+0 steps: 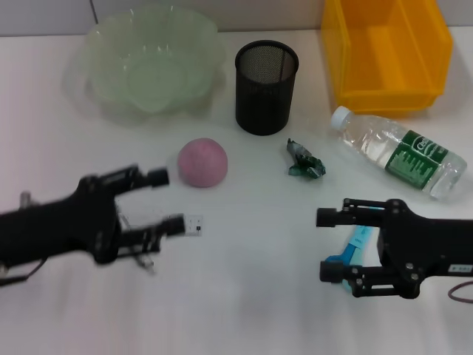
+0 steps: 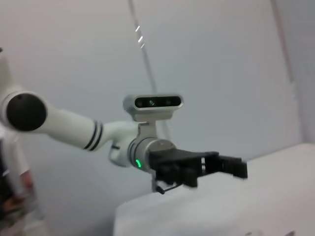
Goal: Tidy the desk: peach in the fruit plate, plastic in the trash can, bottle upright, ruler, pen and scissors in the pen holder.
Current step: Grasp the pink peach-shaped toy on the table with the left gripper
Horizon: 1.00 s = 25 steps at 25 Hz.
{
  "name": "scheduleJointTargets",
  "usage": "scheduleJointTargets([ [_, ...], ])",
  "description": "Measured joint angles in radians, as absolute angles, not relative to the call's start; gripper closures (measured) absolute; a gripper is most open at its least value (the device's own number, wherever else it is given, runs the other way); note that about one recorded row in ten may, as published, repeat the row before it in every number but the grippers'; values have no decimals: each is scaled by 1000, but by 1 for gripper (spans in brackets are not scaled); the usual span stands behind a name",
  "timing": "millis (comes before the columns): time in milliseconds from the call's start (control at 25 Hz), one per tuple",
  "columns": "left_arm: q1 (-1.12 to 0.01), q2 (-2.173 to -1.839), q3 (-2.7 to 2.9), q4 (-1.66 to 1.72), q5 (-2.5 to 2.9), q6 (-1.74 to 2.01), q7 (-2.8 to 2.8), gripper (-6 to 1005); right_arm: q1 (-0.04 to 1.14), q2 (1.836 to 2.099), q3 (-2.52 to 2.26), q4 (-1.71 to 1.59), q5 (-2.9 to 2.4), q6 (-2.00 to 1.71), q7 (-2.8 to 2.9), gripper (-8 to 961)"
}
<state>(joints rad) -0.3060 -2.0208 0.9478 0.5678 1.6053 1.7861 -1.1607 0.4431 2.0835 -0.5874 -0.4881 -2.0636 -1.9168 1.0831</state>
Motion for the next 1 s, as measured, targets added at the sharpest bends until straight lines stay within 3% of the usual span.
scheduleJointTargets([
  [160, -320, -2037, 926, 595, 1609, 1769, -1216, 203, 394, 2083, -587, -462, -2007, -1891, 1051, 211],
  [280, -401, -2062, 958, 722, 1636, 1682, -1411, 205, 350, 2082, -587, -439, -1960, -1883, 1023, 211],
  [400, -439, -2064, 983, 757, 1672, 1635, -1491, 208, 304, 2081, -582, -413, -1922, -1882, 981, 211],
  [480, -562, -2065, 1015, 787, 1827, 1463, -1738, 207, 298, 2080, -578, -410, -1920, -1882, 977, 211],
  [600, -639, -2068, 1022, 789, 1960, 1377, -1853, 207, 283, 2080, -571, -396, -1919, -1882, 975, 211],
  [1000, -740, -2070, 1159, 792, 2184, 1231, -2047, 208, 277, 2080, -564, -380, -1919, -1880, 970, 211],
])
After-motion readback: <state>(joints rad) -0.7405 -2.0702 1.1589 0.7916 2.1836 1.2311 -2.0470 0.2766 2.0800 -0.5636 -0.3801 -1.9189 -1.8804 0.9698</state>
